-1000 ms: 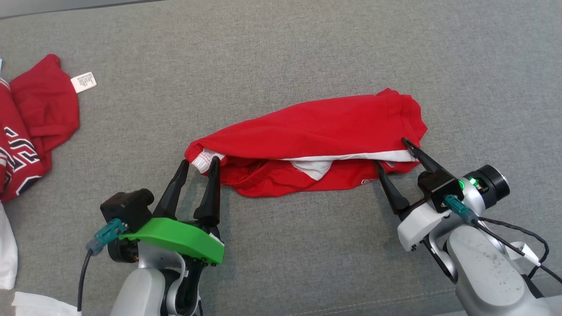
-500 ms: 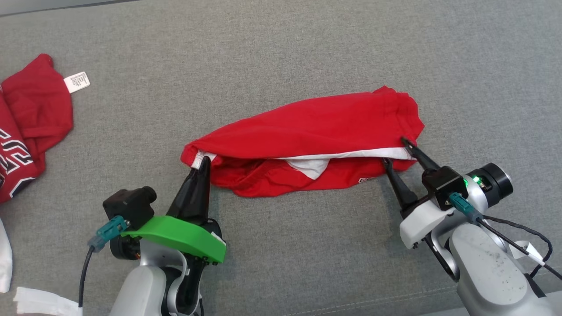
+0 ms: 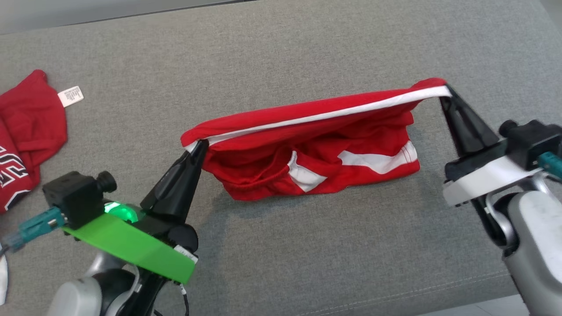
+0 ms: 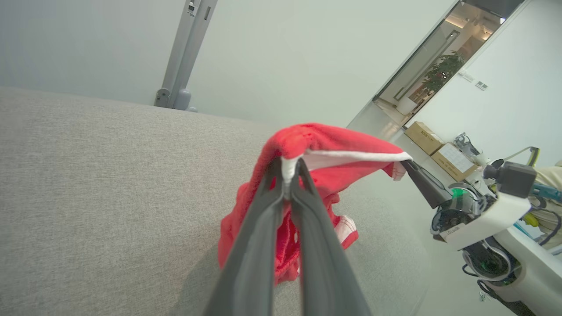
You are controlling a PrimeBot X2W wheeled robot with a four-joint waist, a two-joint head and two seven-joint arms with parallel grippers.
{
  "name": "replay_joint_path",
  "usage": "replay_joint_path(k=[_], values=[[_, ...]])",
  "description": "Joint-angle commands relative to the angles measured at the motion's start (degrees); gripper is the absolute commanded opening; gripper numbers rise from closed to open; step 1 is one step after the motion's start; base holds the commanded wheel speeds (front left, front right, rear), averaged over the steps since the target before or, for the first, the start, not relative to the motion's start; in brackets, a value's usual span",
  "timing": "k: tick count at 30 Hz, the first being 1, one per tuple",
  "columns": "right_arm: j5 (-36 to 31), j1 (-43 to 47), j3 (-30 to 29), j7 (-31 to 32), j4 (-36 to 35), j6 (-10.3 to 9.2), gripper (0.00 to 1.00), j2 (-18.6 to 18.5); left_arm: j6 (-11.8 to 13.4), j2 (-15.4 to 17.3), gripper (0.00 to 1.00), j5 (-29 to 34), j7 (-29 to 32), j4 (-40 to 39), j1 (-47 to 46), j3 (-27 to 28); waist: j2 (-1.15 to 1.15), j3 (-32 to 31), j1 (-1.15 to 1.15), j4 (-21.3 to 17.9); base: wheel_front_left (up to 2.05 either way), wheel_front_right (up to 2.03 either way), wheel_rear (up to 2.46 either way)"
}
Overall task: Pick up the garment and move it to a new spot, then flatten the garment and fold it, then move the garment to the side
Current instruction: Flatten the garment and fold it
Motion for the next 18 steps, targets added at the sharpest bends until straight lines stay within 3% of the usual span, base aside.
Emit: replay_joint_path(k=[1,6,10,14,18], values=[[2.7,0.0,-1.5,1.6,-3.2,-0.10,0.00,-1.8,0.6,1.4,0.00,-1.8,2.3,-4.1,0.4,0.8,0.29,-0.3,0.00,-0.7,0.00,0.00,0.00],[7.8,-2.1,-5.0,6.2,-11.4,-0.11,0.00,-5.4,2.9,3.7,0.00,-5.5,8.4,-13.4,-2.7,2.9,0.29,0.9,0.00,-1.4,0.00,0.00,0.00],[10.8,-7.3,-6.1,10.1,-15.0,-0.11,0.00,-8.1,4.5,6.2,0.00,-8.6,15.1,-16.2,-10.9,4.1,0.29,4.2,0.00,-1.5,0.00,0.00,0.00],[13.4,-17.2,-3.1,12.9,-13.0,-0.11,0.00,-8.7,5.8,7.8,0.00,-10.2,20.5,-10.7,-23.6,5.2,0.29,8.5,0.00,-1.3,0.00,0.00,0.00],[13.7,-30.5,-1.0,13.1,-4.8,-0.11,0.00,-6.6,5.4,7.9,0.00,-7.9,22.0,1.2,-38.6,4.7,0.29,11.9,0.00,-0.5,0.00,0.00,0.00]])
